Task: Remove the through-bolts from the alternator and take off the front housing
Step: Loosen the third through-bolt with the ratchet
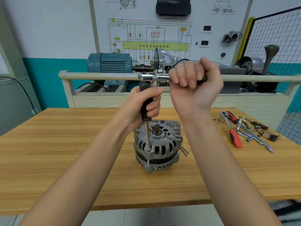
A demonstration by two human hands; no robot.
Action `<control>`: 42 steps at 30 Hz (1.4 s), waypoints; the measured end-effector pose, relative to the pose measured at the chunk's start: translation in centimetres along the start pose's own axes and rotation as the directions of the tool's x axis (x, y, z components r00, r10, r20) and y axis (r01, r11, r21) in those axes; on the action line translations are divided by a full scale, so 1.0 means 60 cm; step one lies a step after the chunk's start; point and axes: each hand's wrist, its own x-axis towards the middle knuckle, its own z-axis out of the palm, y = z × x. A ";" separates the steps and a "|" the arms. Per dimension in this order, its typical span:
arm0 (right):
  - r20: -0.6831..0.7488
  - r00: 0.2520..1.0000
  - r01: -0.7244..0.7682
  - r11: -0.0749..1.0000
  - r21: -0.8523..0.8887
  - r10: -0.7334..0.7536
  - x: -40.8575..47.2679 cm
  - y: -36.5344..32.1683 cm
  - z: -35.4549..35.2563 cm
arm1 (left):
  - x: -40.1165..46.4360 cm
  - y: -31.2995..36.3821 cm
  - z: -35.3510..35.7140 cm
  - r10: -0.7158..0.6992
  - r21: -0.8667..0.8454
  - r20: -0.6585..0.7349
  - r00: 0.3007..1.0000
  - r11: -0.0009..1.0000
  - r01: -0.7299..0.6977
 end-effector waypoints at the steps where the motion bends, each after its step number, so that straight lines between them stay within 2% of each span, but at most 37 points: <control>1: -0.057 0.995 -0.079 0.990 0.117 0.086 0.009 -0.003 -0.005 | 0.001 0.002 -0.001 -0.015 0.004 0.054 0.998 1.000 0.015; 3: -0.129 0.977 -0.126 0.952 0.279 0.167 0.023 -0.004 -0.013 | 0.004 0.007 0.003 -0.071 0.036 0.131 0.989 0.997 0.067; 5: -0.183 0.974 -0.074 0.954 0.292 0.131 0.025 -0.003 -0.015 | 0.008 0.010 0.005 -0.134 0.065 0.138 0.981 0.990 0.126; 8: -0.178 0.984 0.016 0.988 0.155 0.012 0.008 -0.002 -0.009 | 0.011 0.009 0.006 -0.164 0.058 0.053 0.985 0.985 0.161; 11: -0.067 0.981 0.173 0.980 -0.093 -0.180 -0.017 0.013 0.008 | 0.012 0.003 0.015 -0.104 0.125 -0.177 0.979 0.984 0.127; 13: 0.073 0.926 0.375 0.876 -0.303 -0.371 -0.035 0.034 0.023 | 0.012 0.002 0.027 -0.059 0.184 -0.303 0.951 0.976 0.119; 15: 0.257 0.819 0.568 0.664 -0.487 -0.512 -0.051 0.055 0.035 | 0.014 0.000 0.034 -0.004 0.255 -0.398 0.917 0.960 0.115; 17: 0.398 0.739 0.665 0.493 -0.561 -0.544 -0.064 0.069 0.043 | 0.016 -0.002 0.039 0.060 0.334 -0.431 0.900 0.937 0.097; 18: 0.427 0.722 0.681 0.456 -0.573 -0.544 -0.068 0.072 0.045 | 0.016 -0.003 0.040 0.078 0.353 -0.434 0.898 0.932 0.089; 20: 0.417 0.739 0.666 0.478 -0.573 -0.529 -0.068 0.072 0.045 | 0.011 -0.004 0.039 0.100 0.347 -0.442 0.892 0.935 0.067; 22: 0.333 0.801 0.598 0.624 -0.503 -0.498 -0.057 0.060 0.040 | 0.005 -0.004 0.034 0.090 0.293 -0.437 0.895 0.955 0.047; 24: 0.191 0.905 0.425 0.838 -0.343 -0.381 -0.036 0.037 0.031 | 0.001 -0.002 0.027 0.051 0.206 -0.361 0.931 0.978 0.026; 26: 0.040 0.985 0.173 0.976 -0.134 -0.169 -0.011 0.013 0.018 | -0.002 0.005 0.016 -0.014 0.117 -0.224 0.975 0.992 0.042; 28: -0.077 0.996 -0.042 0.993 0.110 0.051 0.009 -0.002 0.004 | -0.004 0.014 0.008 -0.083 0.114 -0.057 0.995 0.989 0.089; 30: -0.143 0.977 -0.116 0.956 0.269 0.159 0.023 -0.005 -0.007 | -0.003 0.016 0.010 -0.108 0.180 0.016 0.994 0.978 0.103; 32: -0.196 0.970 -0.084 0.956 0.281 0.143 0.027 -0.003 -0.008 | 0.000 0.015 0.017 -0.125 0.203 -0.043 0.991 0.970 0.131; 34: -0.212 0.975 -0.019 0.978 0.206 0.063 0.021 0.000 -0.004 | 0.004 0.011 0.022 -0.113 0.190 -0.156 0.981 0.972 0.142; 36: -0.162 0.986 0.055 0.995 0.080 -0.041 0.004 0.005 0.003 | 0.006 0.006 0.027 -0.075 0.186 -0.280 0.957 0.974 0.131; 38: -0.031 0.984 0.174 0.981 -0.086 -0.177 -0.018 0.016 0.014 | 0.008 0.003 0.036 -0.036 0.193 -0.385 0.922 0.974 0.118; 40: 0.131 0.924 0.381 0.877 -0.293 -0.358 -0.039 0.033 0.027 | 0.009 0.001 0.045 -0.003 0.212 -0.471 0.882 0.970 0.116; 42: 0.286 0.830 0.557 0.678 -0.479 -0.480 -0.057 0.051 0.037 | 0.010 0.000 0.048 0.056 0.308 -0.519 0.853 0.943 0.126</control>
